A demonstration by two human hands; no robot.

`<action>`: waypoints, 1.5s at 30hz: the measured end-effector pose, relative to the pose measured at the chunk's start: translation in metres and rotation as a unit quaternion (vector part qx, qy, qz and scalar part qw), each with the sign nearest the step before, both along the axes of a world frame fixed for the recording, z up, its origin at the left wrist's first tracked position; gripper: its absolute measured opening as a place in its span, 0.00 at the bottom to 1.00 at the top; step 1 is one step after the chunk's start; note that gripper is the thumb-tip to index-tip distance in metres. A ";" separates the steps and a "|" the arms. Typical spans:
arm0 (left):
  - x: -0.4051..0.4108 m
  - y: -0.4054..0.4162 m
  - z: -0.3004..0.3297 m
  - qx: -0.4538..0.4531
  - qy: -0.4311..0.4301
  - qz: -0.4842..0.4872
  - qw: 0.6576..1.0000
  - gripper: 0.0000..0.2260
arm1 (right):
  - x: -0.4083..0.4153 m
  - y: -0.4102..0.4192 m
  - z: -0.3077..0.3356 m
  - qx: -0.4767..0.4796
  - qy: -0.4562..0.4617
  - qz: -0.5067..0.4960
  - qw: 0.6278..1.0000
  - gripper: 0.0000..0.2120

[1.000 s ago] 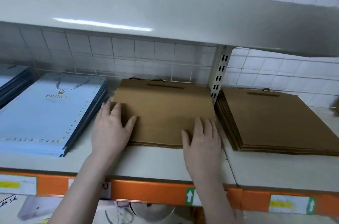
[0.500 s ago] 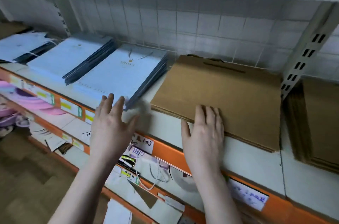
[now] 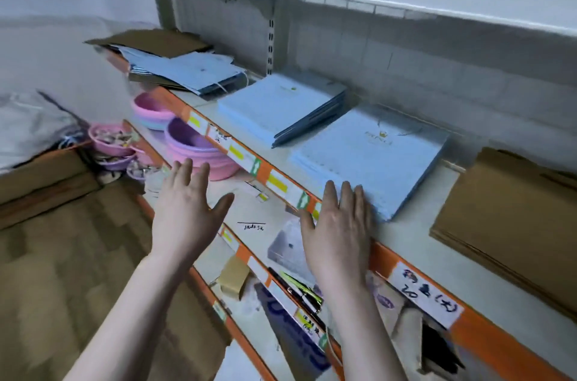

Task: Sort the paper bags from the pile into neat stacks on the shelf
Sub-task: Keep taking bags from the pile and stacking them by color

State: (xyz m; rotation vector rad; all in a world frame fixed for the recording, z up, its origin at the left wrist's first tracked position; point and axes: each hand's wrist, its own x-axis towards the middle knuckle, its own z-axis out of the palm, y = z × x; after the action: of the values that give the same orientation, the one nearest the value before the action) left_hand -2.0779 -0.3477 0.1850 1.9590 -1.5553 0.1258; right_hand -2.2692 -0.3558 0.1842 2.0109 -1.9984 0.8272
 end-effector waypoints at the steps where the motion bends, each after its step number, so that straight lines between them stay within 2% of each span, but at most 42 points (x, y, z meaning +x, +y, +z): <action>1: 0.027 -0.003 -0.002 0.000 -0.010 0.008 1.000 0.27 | 0.025 -0.005 0.000 -0.007 -0.003 0.005 1.000 0.28; 11: 0.217 -0.026 0.017 -0.001 -0.019 0.062 0.998 0.28 | 0.226 -0.051 0.016 0.004 -0.033 0.089 0.995 0.26; 19: 0.300 -0.087 0.013 0.010 0.001 0.065 0.998 0.28 | 0.302 -0.120 0.020 0.015 -0.029 0.079 0.996 0.26; 27: 0.379 -0.213 0.019 0.023 -0.024 0.044 0.999 0.27 | 0.380 -0.248 0.022 0.010 -0.070 0.064 0.995 0.27; 34: 0.449 -0.344 0.049 0.032 -0.031 0.015 0.999 0.27 | 0.441 -0.372 0.047 0.089 -0.063 0.086 0.990 0.27; 39: 0.482 -0.406 0.050 0.042 -0.020 0.003 0.999 0.26 | 0.475 -0.422 0.057 0.135 -0.026 0.087 0.987 0.27; 45: 0.519 -0.488 0.043 0.046 -0.010 -0.044 0.998 0.26 | 0.504 -0.465 0.053 0.139 -0.008 0.043 0.989 0.26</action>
State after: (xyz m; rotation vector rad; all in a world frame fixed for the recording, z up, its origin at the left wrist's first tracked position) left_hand -1.5589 -0.8353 0.2284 1.9613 -1.6841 0.0394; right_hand -1.7648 -0.8209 0.2372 2.2595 -2.1512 0.6100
